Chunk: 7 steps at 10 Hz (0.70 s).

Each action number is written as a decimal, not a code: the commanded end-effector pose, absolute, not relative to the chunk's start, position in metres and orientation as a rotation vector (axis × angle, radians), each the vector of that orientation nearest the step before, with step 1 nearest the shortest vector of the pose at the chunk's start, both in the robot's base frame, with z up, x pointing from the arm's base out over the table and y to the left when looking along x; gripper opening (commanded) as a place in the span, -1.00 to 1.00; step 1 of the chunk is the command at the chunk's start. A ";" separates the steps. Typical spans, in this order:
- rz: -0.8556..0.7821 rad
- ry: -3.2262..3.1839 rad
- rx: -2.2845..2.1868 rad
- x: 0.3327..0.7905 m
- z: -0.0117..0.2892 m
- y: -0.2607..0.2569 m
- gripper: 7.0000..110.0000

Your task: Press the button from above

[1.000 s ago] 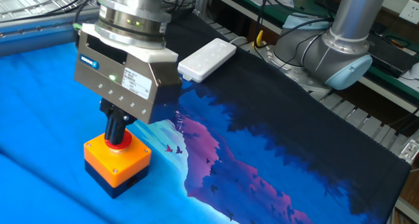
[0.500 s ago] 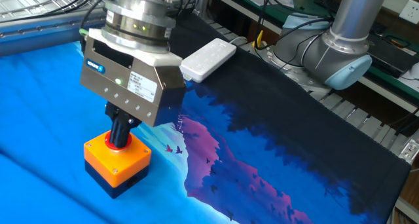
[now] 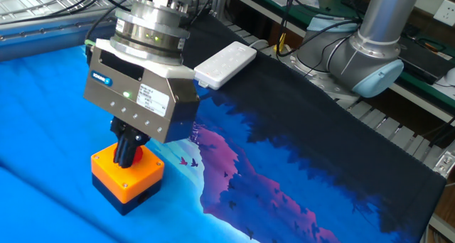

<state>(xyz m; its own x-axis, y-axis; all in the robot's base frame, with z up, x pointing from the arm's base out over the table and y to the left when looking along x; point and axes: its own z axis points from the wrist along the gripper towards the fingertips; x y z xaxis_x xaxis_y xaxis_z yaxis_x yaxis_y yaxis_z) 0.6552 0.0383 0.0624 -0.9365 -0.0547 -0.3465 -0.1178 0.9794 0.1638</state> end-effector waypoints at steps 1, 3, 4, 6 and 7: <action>0.279 2.774 -0.110 0.656 0.062 0.039 -1.00; 0.283 2.810 -0.109 0.645 0.071 0.038 -1.00; 0.293 2.809 -0.109 0.642 0.076 0.037 -1.00; 0.348 2.976 -0.077 0.633 0.130 0.030 -1.00; 0.380 3.092 -0.062 0.625 0.191 0.026 -1.00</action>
